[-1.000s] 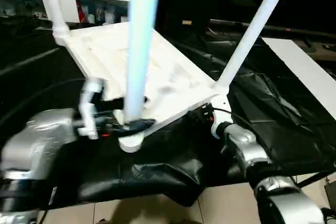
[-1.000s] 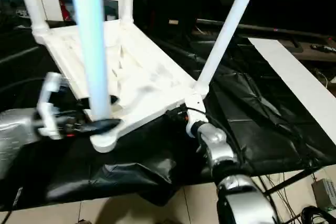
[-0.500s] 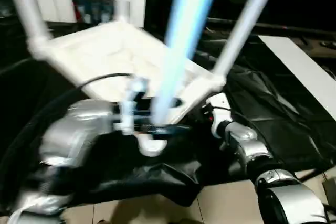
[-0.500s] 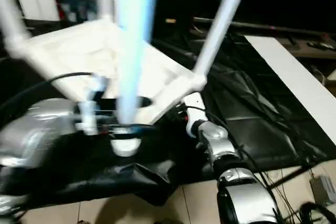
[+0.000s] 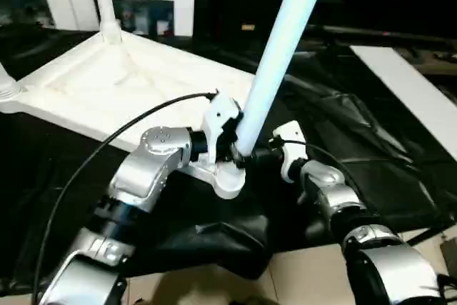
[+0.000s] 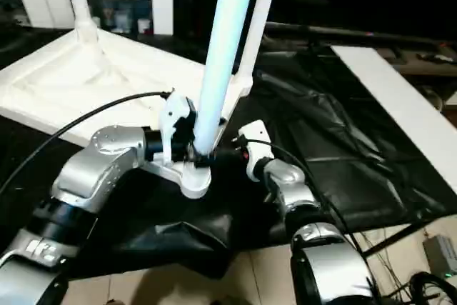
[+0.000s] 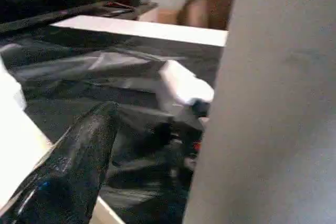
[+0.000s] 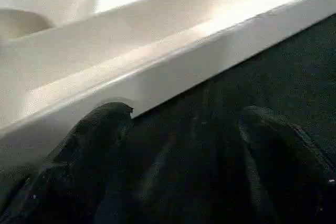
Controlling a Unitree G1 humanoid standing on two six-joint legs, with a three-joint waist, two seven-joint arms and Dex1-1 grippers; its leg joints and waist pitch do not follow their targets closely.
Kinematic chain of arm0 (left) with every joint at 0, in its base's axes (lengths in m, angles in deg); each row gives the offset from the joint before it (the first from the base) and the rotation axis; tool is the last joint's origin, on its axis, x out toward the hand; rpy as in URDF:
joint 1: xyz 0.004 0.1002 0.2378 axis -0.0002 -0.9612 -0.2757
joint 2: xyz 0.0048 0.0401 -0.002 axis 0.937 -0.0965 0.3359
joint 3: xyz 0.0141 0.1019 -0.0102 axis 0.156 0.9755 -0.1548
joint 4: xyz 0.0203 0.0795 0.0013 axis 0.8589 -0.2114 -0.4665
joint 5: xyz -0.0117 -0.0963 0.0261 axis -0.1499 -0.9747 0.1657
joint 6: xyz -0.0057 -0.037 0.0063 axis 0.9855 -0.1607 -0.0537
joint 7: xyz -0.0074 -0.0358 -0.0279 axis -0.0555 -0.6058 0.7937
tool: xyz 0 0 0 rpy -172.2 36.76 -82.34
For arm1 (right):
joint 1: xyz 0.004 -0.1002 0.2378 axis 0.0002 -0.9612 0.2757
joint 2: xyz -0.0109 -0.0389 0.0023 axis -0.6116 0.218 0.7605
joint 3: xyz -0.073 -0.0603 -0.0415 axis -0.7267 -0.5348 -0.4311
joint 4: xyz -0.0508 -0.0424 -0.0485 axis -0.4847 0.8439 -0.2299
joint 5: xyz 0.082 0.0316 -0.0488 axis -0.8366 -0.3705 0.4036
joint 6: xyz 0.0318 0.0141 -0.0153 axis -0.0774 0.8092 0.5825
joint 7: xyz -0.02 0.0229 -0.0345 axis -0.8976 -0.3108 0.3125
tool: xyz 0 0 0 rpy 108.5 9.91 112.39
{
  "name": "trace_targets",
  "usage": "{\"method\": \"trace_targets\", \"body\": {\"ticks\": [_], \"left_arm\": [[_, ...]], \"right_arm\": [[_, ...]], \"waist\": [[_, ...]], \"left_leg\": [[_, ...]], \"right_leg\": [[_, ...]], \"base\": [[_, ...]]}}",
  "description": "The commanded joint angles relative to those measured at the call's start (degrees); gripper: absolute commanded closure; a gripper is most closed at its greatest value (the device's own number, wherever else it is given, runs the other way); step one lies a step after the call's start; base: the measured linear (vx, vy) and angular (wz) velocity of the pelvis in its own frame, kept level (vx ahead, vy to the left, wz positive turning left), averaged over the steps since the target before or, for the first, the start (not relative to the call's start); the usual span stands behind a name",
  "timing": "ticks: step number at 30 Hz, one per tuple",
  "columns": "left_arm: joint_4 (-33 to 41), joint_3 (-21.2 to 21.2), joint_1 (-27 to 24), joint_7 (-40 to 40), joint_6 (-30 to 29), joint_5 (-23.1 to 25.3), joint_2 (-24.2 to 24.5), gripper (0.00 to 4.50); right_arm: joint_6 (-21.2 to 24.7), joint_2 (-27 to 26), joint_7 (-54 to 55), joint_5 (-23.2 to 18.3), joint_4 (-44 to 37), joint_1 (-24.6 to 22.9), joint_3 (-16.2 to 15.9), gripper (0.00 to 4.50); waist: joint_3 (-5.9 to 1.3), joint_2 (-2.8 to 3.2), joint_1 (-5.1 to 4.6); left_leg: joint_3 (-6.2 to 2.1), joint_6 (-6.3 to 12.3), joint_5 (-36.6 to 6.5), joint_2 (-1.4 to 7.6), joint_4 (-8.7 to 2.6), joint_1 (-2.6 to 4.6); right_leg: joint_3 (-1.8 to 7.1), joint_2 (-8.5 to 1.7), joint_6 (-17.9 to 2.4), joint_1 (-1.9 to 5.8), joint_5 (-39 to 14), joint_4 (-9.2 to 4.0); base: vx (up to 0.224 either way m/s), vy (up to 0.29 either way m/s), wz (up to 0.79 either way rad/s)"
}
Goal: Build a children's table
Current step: Rotate table base
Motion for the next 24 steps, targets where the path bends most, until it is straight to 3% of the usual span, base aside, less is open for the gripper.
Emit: {"method": "trace_targets", "body": {"ticks": [1, 2, 3, 7, 10, 14, 16, 17, 18, 20, 24], "left_arm": [[-2.3, 0.8, 2.0, -3.0, 2.9, 2.0, -2.7, 0.02], [-3.1, 0.8, 2.4, -3.6, 3.9, 2.3, -3.2, 0.02], [-4.1, 0.9, 2.7, -3.1, 5.2, 2.3, -3.3, 0.02], [-3.2, 1.3, 1.4, 5.9, 6.2, -0.1, 0.0, 0.02], [-3.2, 1.1, 0.5, 12.8, 6.8, -1.6, 3.2, 0.02], [-6.1, 1.7, 1.1, 15.3, 8.7, -0.2, 5.9, 0.02], [-12.2, 4.3, 3.2, 18.0, 14.2, 5.0, 9.9, 0.02], [-13.5, 5.0, 3.6, 18.7, 15.7, 6.2, 10.7, 0.02], [-15.1, 5.7, 4.3, 20.6, 15.1, 7.0, 12.0, 0.02], [-18.4, 7.1, 6.2, 21.1, 16.3, 9.4, 13.4, 0.19], [-27.2, 10.4, 10.3, 16.3, 25.4, 16.4, 14.0, 0.38]], "right_arm": [[-1.3, -1.3, -4.7, -1.2, -2.8, -0.7, -1.1, 0.51], [-1.7, -1.3, -4.6, -1.0, -3.0, -1.0, -1.4, 0.51], [-2.3, -0.9, -3.2, -1.0, -2.9, -1.0, -0.9, 0.51], [-3.1, 1.2, -1.8, -2.7, -3.5, -0.9, 2.0, 0.51], [-2.8, 3.3, -4.1, -4.7, -5.3, -1.4, 4.0, 0.51], [-2.6, 5.3, -6.7, -4.8, -7.0, -2.4, 4.0, 0.51], [-2.3, 7.9, -10.6, -3.8, -8.9, -3.7, 2.4, 0.51], [-2.2, 8.3, -11.5, -3.6, -9.3, -3.9, 1.9, 0.51], [-2.4, 9.3, -13.1, -2.6, -10.1, -4.6, 0.6, 0.51], [-2.1, 11.1, -17.0, -1.2, -12.6, -6.2, -1.9, 0.51], [1.9, 14.2, -24.5, -1.7, -20.5, -9.9, -4.8, 0.51]], "waist": [[-4.20, 2.51, 0.65], [-4.16, 1.99, 0.53], [-4.19, 1.97, 0.62], [-4.11, 2.21, 0.83], [-4.12, 2.27, 0.80], [-4.05, 2.59, 1.21], [-3.98, 3.31, 1.58], [-3.95, 3.00, 1.57], [-4.05, 3.36, 1.68], [-4.05, 3.42, 1.81], [-4.00, 3.51, 2.24]], "left_leg": [[0.19, 1.50, -10.9, 0.38, -3.63, 0.39], [0.27, 1.49, -11.8, 0.39, -3.56, 0.45], [0.23, 1.45, -12.0, 0.37, -3.59, 0.43], [0.14, 1.00, -12.3, 0.35, -3.65, 0.46], [0.23, 1.34, -11.4, 0.35, -3.66, 0.45], [0.39, 1.84, -10.8, 0.38, -3.66, 0.76], [0.37, 1.55, -12.1, 0.29, -3.74, 1.01], [0.33, 1.52, -12.7, 0.29, -3.81, 0.98], [0.25, 1.16, -12.7, 0.33, -3.80, 1.06], [0.33, 0.91, -12.1, 0.23, -3.76, 0.99], [0.25, 1.93, -11.4, 0.05, -3.69, 0.75]], "right_leg": [[2.14, -3.34, -14.2, 3.62, -4.0, -4.01], [2.13, -3.35, -14.2, 3.59, -5.0, -4.23], [2.11, -3.41, -14.2, 3.67, -5.8, -4.31], [2.14, -3.60, -13.9, 3.50, -8.7, -4.50], [2.17, -3.40, -14.4, 3.53, -6.4, -4.13], [2.17, -3.26, -14.7, 3.45, -4.5, -4.03], [2.19, -3.22, -14.1, 3.34, -5.9, -4.30], [2.15, -3.19, -13.7, 3.34, -6.8, -4.50], [2.19, -3.34, -13.7, 3.42, -6.7, -4.28], [2.20, -3.25, -14.0, 3.51, -5.8, -4.25], [2.19, -3.11, -13.9, 4.00, -4.3, -4.50]], "base": [[0.000, 0.000, 0.00], [0.000, 0.000, 0.00], [0.000, 0.000, 0.00], [0.000, 0.000, 0.00], [0.000, 0.000, 0.00], [0.000, 0.000, 0.00], [0.000, 0.000, 0.00], [0.000, 0.000, 0.00], [0.000, 0.000, 0.00], [0.000, 0.000, 0.00], [0.000, 0.000, 0.00]]}}
